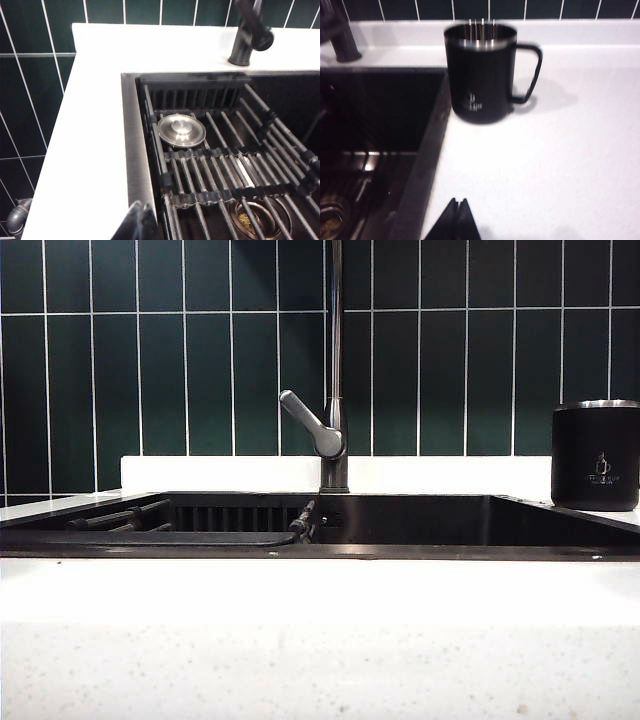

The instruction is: Pick up the mug next to the sink, go to the faucet to get some water, pour the water into the sink, and finally put the mug back to its place.

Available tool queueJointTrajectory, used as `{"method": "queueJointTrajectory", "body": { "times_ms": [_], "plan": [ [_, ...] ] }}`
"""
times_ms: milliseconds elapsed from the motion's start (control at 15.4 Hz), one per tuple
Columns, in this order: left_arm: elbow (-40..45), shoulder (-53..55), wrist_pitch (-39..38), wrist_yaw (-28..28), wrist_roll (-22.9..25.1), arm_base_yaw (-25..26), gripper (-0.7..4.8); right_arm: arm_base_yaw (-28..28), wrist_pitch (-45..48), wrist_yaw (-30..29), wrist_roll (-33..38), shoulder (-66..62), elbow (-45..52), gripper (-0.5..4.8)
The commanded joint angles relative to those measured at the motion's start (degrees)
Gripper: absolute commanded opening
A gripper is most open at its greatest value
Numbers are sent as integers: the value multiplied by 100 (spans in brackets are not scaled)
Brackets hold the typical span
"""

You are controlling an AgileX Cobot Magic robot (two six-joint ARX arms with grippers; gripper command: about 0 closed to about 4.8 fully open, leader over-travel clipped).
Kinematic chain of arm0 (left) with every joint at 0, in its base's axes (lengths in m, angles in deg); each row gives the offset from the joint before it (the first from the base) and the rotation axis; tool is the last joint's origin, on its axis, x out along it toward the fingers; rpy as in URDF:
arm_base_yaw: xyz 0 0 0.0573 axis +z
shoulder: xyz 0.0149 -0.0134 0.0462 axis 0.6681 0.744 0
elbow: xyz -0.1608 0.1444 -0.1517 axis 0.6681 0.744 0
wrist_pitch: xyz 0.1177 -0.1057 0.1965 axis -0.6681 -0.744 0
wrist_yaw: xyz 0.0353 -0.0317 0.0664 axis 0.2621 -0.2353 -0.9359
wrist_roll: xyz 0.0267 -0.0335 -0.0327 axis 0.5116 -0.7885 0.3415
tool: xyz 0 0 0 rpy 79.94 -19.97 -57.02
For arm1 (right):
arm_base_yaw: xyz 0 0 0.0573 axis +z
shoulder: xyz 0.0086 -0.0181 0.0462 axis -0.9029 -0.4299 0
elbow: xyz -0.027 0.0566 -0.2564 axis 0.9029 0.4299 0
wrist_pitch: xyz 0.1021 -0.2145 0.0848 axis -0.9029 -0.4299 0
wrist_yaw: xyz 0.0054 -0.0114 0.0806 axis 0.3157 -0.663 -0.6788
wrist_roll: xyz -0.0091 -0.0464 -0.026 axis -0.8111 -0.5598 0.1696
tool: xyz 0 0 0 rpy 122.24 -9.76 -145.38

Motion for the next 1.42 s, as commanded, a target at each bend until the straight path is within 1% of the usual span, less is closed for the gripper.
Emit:
{"method": "queueJointTrajectory", "body": {
  "times_ms": [65, 194, 389, 648, 842, 1166, 1425],
  "plan": [
    [155, 2, 428, 2, 201, -4, -5, -2, 824, 28, 20, 9, 240, -5],
    [424, -2, 765, 2, 264, -4, -5, -2, 1217, 20, -81, 9, 409, -5],
    [697, -2, 1152, 31, 249, -4, -5, -2, 1213, 22, -442, 9, 525, -5],
    [793, -2, 1150, 52, 214, -4, -5, -2, 1209, 24, -527, 11, 562, -5],
    [793, -2, 1119, 197, 208, -4, -5, -2, 1067, 26, -542, 9, 568, -5],
    [793, -2, 1102, 175, 153, -4, -5, -2, 1073, 48, -669, 11, 614, -5],
    [793, -2, 848, 170, 131, -4, -5, -2, 1040, 48, -669, 11, 614, -4]
  ]
}}
